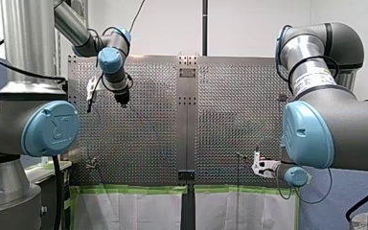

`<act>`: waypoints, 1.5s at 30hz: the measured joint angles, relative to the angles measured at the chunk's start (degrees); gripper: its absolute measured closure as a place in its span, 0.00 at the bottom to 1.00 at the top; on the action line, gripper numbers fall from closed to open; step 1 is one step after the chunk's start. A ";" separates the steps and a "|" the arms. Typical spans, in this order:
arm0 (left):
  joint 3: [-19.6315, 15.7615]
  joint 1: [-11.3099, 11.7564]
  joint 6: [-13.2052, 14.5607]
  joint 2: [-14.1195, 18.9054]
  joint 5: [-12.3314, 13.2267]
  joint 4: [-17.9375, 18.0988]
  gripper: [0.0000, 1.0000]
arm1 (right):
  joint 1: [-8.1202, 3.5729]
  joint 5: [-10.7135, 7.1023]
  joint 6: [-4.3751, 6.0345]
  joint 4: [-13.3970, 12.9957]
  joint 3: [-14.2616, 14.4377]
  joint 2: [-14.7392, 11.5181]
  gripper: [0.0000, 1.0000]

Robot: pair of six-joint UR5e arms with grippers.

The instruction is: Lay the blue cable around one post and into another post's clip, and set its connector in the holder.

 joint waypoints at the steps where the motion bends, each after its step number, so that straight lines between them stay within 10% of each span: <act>1: -0.01 -0.38 -0.02 -0.38 -0.39 0.37 0.00 | 0.00 0.00 0.00 0.00 0.00 0.00 1.00; 14: 0.46 -6.91 -1.86 -6.92 -1.51 6.94 0.00 | 0.92 -0.25 -1.85 0.62 0.00 0.01 1.00; 45: 12.02 -21.91 -0.46 -21.91 -0.99 21.90 0.00 | -0.27 -0.61 -1.58 0.79 0.00 -0.13 1.00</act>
